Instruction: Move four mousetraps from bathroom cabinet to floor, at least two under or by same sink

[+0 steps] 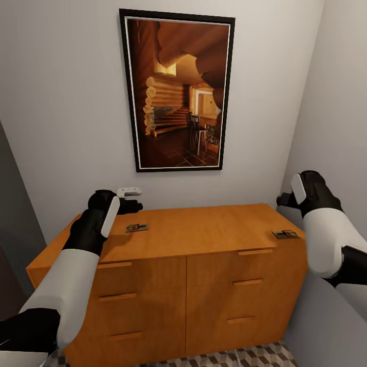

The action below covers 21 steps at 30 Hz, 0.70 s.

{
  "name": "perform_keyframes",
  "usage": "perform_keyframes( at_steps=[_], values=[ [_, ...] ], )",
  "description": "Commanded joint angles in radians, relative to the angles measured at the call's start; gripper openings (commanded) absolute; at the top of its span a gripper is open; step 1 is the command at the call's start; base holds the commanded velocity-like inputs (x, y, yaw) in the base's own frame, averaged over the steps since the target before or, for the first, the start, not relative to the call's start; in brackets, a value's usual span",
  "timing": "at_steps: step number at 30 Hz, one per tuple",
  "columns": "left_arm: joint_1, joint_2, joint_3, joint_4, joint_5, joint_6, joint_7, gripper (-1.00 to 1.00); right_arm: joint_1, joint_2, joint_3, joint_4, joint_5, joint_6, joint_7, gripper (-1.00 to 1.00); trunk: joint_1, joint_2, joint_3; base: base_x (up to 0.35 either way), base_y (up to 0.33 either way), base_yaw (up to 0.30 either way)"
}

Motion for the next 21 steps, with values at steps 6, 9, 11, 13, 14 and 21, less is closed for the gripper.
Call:
perform_keyframes(
  at_steps=[6,9,11,13,14,21],
  values=[
    [-0.001,0.0,-0.001,0.011,0.01,0.003,0.008,1.0,-0.007,-0.004,-0.003,0.02,0.004,0.004,0.001,1.0,0.0,-0.001,-0.001,0.0,0.0,0.0],
    [-0.001,-0.001,-0.001,0.013,0.01,0.003,0.008,1.0,-0.007,-0.004,-0.003,0.023,0.005,0.004,0.001,1.0,0.0,-0.001,-0.001,0.0,0.0,0.0],
    [-0.001,-0.001,-0.001,0.014,0.01,0.003,0.007,1.0,-0.008,-0.004,-0.003,0.025,0.006,0.004,0.001,1.0,0.0,-0.001,-0.001,0.0,0.0,0.0],
    [-0.001,-0.001,0.0,0.015,0.01,0.003,0.007,1.0,-0.008,-0.002,-0.003,0.026,0.006,0.004,0.001,1.0,0.0,-0.001,-0.001,0.0,0.0,0.0],
    [-0.001,-0.001,0.0,0.015,0.01,0.003,0.007,1.0,-0.008,-0.001,-0.003,0.027,0.006,0.004,0.001,1.0,0.0,-0.001,-0.001,0.0,0.0,0.0],
    [-0.001,-0.001,0.0,0.017,0.01,0.003,0.007,1.0,-0.008,0.003,-0.004,0.034,0.006,0.004,0.001,1.0,0.0,-0.001,-0.001,0.0,0.0,0.0]
  ],
)
